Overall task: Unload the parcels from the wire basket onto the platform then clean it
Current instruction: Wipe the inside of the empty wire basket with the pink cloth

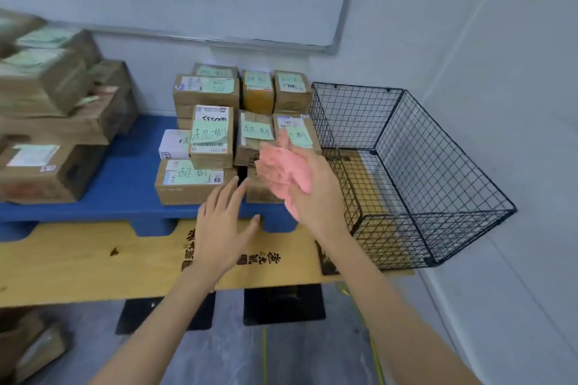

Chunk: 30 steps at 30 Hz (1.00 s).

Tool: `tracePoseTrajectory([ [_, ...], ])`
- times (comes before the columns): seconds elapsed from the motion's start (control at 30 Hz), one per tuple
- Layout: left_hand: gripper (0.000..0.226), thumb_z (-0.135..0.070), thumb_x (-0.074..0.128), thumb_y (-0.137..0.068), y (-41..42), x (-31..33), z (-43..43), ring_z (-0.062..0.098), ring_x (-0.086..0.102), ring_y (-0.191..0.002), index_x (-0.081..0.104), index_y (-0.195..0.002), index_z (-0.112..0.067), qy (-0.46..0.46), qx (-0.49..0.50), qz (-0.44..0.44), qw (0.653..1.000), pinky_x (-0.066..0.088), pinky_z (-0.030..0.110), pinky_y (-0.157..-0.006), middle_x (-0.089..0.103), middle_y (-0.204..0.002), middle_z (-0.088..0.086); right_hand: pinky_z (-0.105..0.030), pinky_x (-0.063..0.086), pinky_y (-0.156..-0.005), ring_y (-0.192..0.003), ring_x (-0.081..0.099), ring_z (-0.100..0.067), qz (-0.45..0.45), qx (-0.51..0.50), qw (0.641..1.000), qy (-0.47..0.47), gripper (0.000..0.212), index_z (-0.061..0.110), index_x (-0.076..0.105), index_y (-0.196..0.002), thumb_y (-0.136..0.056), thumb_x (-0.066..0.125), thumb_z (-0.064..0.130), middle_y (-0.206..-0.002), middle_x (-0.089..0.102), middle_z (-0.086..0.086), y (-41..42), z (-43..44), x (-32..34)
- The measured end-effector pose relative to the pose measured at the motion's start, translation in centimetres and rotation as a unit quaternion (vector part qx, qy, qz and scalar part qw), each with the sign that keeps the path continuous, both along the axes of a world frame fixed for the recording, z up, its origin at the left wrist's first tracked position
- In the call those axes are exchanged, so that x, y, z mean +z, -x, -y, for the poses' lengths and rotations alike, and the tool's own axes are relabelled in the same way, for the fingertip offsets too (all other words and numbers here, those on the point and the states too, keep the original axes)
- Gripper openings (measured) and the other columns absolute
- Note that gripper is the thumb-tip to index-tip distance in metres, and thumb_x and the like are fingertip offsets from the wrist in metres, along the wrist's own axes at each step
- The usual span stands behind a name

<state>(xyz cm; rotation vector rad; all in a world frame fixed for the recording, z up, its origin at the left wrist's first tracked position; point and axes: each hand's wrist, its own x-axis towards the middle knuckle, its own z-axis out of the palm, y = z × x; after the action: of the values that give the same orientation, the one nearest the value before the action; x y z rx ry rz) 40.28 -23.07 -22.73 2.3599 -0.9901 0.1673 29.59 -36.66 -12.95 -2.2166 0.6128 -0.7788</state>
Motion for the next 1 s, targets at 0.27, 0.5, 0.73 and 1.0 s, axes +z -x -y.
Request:
tracePoseTrajectory([
  [0.27,0.067,-0.044,0.060,-0.093,5.8,1.9,7.8,0.015,0.027,-0.145,0.032,-0.152,-0.031,0.062,-0.141,-0.015,0.988,0.032,0.045,-0.113,0.028,-0.159,-0.011,-0.037,0.053,-0.086,-0.099,0.057,-0.013,0.060,-0.129,0.988,0.062,0.035,0.029,0.063,-0.120,-0.095,0.042,0.041,-0.106,0.057,0.013,8.3,6.8,3.3],
  [0.5,0.060,-0.034,0.066,-0.091,10.5,1.5,13.2,0.007,0.028,-0.143,0.042,-0.146,-0.027,0.096,-0.209,-0.042,0.972,0.032,0.036,-0.113,0.032,-0.156,-0.011,-0.025,0.048,-0.075,-0.107,0.056,-0.011,-0.092,-0.200,0.962,0.162,0.040,0.035,0.061,-0.130,-0.092,0.060,0.045,-0.126,0.062,0.010,14.0,13.7,-1.0],
  [0.73,0.055,-0.021,0.068,-0.091,11.9,-1.0,14.3,0.003,0.047,-0.130,0.048,-0.143,-0.022,0.112,-0.211,-0.061,0.969,0.040,0.017,-0.101,0.033,-0.156,-0.015,-0.013,0.034,-0.074,-0.101,0.061,-0.018,-0.192,-0.166,0.951,0.179,0.040,0.031,0.061,-0.131,-0.091,0.066,0.026,-0.121,0.064,0.009,15.6,14.5,-6.9],
  [1.0,0.052,-0.008,0.069,-0.088,11.5,-1.6,14.8,-0.017,0.039,-0.126,0.055,-0.136,-0.023,0.180,-0.211,-0.090,0.956,0.030,-0.003,-0.097,0.043,-0.148,-0.016,-0.038,0.052,-0.093,-0.097,0.056,-0.007,-0.139,-0.134,0.971,0.144,0.026,0.023,0.068,-0.119,-0.094,0.060,0.024,-0.111,0.067,0.006,15.5,15.0,-6.6],
])
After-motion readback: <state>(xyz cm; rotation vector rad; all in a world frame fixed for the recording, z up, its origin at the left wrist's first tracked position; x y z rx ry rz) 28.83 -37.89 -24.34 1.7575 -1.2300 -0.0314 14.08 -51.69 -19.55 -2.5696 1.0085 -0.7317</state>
